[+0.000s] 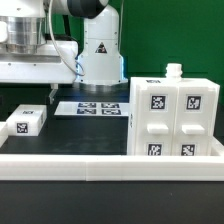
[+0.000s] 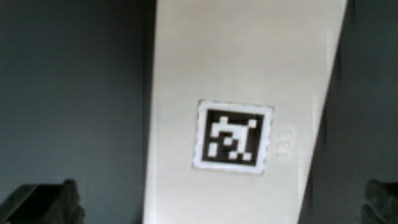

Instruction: Assemble cabinet

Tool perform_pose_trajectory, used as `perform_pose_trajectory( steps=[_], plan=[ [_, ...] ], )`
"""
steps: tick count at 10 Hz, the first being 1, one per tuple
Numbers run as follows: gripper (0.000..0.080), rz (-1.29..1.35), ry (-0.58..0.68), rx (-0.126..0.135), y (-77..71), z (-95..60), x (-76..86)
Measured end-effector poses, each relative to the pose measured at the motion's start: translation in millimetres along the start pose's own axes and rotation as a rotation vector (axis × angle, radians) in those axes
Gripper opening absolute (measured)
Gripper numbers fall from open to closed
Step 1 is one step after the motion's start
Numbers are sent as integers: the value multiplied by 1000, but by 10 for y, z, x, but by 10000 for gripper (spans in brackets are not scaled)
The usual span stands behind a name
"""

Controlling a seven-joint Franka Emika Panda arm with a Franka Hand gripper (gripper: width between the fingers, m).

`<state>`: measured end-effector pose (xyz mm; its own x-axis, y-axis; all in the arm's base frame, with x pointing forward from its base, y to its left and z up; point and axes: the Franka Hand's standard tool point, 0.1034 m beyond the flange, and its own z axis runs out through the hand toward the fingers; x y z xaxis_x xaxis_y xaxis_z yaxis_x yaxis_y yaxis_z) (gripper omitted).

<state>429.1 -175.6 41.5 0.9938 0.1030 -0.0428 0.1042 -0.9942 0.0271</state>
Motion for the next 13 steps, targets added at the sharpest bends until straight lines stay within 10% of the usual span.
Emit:
perform_pose_trajectory(
  steps=[8, 10, 13],
  plan=[
    [797, -17, -18, -14, -48, 265, -57],
    [556, -23, -15, -17, -67, 280, -44],
    [558, -24, -15, -17, -66, 280, -45]
  ],
)
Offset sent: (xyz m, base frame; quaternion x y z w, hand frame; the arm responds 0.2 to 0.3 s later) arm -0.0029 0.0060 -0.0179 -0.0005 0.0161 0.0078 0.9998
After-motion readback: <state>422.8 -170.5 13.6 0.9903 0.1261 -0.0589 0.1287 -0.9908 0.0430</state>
